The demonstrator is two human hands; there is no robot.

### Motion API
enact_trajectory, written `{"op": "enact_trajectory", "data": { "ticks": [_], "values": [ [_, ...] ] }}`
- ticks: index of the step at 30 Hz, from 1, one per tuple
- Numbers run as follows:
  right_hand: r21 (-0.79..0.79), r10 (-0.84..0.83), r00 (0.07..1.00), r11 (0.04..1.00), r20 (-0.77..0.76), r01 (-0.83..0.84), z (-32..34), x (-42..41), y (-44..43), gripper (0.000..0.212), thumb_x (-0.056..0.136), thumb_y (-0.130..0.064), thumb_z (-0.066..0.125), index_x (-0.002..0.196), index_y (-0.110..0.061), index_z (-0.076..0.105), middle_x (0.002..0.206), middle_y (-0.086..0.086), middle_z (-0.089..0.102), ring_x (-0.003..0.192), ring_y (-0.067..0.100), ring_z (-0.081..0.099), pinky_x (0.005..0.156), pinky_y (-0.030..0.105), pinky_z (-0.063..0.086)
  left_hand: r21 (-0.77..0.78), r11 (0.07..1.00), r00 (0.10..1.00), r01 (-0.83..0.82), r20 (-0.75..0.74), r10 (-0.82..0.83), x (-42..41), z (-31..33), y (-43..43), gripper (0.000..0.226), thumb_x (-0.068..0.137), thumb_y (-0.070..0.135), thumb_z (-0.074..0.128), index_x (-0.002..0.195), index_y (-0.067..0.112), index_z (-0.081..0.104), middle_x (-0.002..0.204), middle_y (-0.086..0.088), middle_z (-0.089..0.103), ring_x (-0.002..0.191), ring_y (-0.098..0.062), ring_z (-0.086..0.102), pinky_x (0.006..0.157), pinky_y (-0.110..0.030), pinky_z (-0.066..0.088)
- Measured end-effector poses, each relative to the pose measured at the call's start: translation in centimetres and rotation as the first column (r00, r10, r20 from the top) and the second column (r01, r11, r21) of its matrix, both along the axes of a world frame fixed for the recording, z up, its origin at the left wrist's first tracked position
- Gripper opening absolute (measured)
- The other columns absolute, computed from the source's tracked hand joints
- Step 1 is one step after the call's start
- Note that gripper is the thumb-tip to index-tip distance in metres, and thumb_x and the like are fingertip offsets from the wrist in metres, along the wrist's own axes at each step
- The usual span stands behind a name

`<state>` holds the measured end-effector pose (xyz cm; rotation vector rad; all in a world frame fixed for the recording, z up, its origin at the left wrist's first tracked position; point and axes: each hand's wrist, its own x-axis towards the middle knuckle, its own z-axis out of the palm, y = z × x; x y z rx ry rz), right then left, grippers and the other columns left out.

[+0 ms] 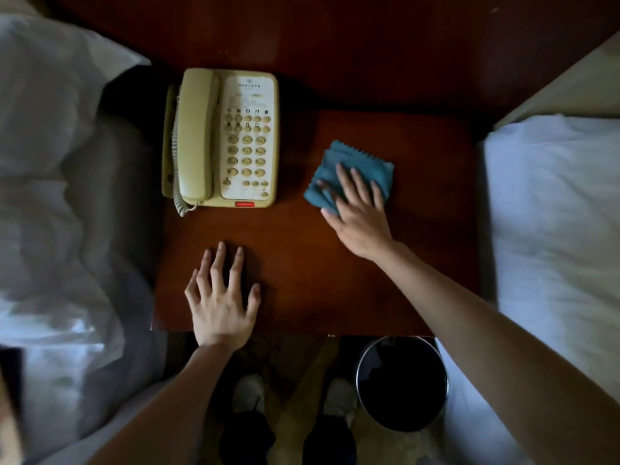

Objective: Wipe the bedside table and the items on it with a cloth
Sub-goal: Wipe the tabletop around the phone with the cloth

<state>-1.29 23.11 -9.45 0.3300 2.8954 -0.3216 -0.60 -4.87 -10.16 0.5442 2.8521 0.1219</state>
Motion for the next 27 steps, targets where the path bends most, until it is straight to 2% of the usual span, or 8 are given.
{"op": "enact_trajectory", "data": {
  "ticks": [4,7,10,13,15,17,22,27],
  "values": [
    [0.032,0.230,0.973,0.973,0.017,-0.231,-0.2,3.3,0.8,0.055,0.095,-0.057,0.012,0.147,-0.043,0.003,0.160,-0.006,-0.001,0.147,0.015,-0.003,0.115,0.041,-0.005,0.000,1.000,1.000,0.003,-0.004,-0.002,0.0,0.0,0.0,0.065,0.089,0.055,0.027,0.147,0.026,0.024,0.157,-0.007,0.021,0.144,-0.030,0.016,0.107,-0.051,0.022],
    [0.026,0.255,0.967,0.967,0.011,-0.255,-0.1,6.4,3.1,0.054,0.096,-0.056,0.014,0.147,-0.043,0.006,0.159,-0.009,-0.001,0.146,0.011,-0.002,0.115,0.038,-0.004,0.011,1.000,1.000,0.004,-0.009,-0.004,0.0,-0.2,0.0,0.065,0.089,0.055,0.027,0.147,0.026,0.023,0.157,-0.007,0.019,0.144,-0.030,0.015,0.107,-0.052,0.021],
    [0.039,0.091,0.996,0.995,0.010,-0.091,0.2,9.3,6.0,0.055,0.094,-0.054,0.020,0.147,-0.040,0.016,0.158,-0.007,0.009,0.146,0.014,0.009,0.114,0.039,0.006,0.001,1.000,1.000,0.006,-0.014,-0.006,-0.1,-0.5,-0.2,0.066,0.089,0.055,0.027,0.148,0.028,0.020,0.158,-0.006,0.018,0.145,-0.029,0.014,0.107,-0.051,0.020],
    [0.002,-0.180,0.983,0.984,0.024,0.180,0.5,10.7,9.6,0.060,0.091,-0.051,0.027,0.146,-0.027,0.030,0.159,0.000,0.015,0.146,0.019,0.012,0.114,0.042,0.008,0.006,1.000,1.000,0.005,-0.014,-0.005,-0.1,-0.6,-0.2,0.066,0.089,0.056,0.028,0.148,0.028,0.020,0.158,-0.006,0.018,0.145,-0.029,0.014,0.107,-0.051,0.020],
    [-0.040,-0.352,0.934,0.934,0.056,0.354,0.6,10.2,11.4,0.062,0.092,-0.048,0.028,0.148,-0.022,0.024,0.160,0.000,0.009,0.147,0.019,0.005,0.115,0.046,0.004,0.006,1.000,1.000,0.006,-0.014,-0.006,-0.1,-0.6,-0.2,0.066,0.089,0.056,0.028,0.148,0.028,0.019,0.158,-0.006,0.017,0.145,-0.029,0.013,0.107,-0.051,0.020],
    [-0.041,-0.452,0.889,0.889,0.071,0.455,0.6,8.8,12.2,0.061,0.095,-0.046,0.029,0.149,-0.020,0.019,0.161,0.000,0.003,0.147,0.020,0.000,0.116,0.050,0.003,0.009,1.000,1.000,0.008,-0.012,-0.008,-0.1,-0.7,-0.3,0.066,0.089,0.056,0.027,0.148,0.028,0.018,0.158,-0.006,0.017,0.145,-0.029,0.012,0.108,-0.051,0.020],
    [-0.050,-0.602,0.793,0.793,0.094,0.607,0.7,3.6,12.0,0.056,0.098,-0.047,0.022,0.148,-0.023,0.025,0.161,-0.001,-0.004,0.147,0.018,-0.008,0.116,0.049,-0.003,0.013,1.000,1.000,0.009,-0.013,-0.009,-0.1,-0.8,-0.4,0.067,0.089,0.057,0.027,0.149,0.028,0.018,0.158,-0.006,0.016,0.145,-0.029,0.013,0.108,-0.051,0.019],
    [-0.098,-0.571,0.814,0.809,0.103,0.580,1.1,-1.8,10.6,0.058,0.097,-0.050,0.021,0.148,-0.023,0.025,0.160,-0.002,-0.008,0.146,0.018,-0.011,0.115,0.050,-0.006,0.013,1.000,1.000,0.016,-0.011,-0.016,-0.1,-0.7,-0.4,0.067,0.090,0.056,0.028,0.149,0.027,0.020,0.158,-0.007,0.017,0.144,-0.030,0.014,0.108,-0.050,0.018]
  ]
}}
